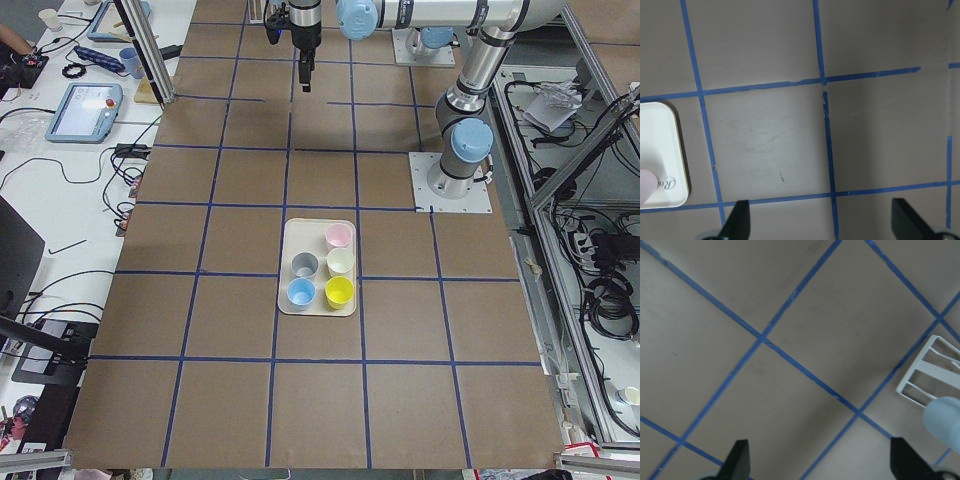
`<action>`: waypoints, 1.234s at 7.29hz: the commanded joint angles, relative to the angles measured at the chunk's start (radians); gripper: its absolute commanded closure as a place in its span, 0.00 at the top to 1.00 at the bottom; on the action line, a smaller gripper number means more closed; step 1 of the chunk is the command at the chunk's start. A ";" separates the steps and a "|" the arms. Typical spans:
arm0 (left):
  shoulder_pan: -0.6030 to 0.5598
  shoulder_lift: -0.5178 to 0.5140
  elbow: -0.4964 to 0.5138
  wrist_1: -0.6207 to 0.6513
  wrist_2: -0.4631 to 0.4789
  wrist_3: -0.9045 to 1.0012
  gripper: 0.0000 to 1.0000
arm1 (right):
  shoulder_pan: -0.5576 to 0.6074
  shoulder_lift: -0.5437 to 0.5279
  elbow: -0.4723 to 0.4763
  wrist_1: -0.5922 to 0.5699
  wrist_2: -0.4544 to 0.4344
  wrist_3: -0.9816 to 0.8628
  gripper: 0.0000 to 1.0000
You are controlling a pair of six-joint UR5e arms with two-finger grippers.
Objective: Transfer IKEA cup to right arm and place on rack
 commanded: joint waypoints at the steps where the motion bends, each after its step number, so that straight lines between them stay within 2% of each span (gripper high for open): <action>1: 0.000 0.000 0.000 0.000 0.000 0.000 1.00 | 0.051 -0.030 -0.023 0.088 0.172 0.345 1.00; 3: 0.002 0.000 0.002 0.001 0.002 0.000 1.00 | 0.025 -0.031 -0.146 0.319 0.176 0.544 1.00; 5: 0.002 0.000 0.002 0.000 0.002 0.000 1.00 | -0.062 -0.031 -0.142 0.337 0.177 0.546 1.00; 9: 0.002 0.000 0.002 0.000 0.002 0.000 1.00 | -0.056 -0.054 -0.122 0.323 0.164 0.547 1.00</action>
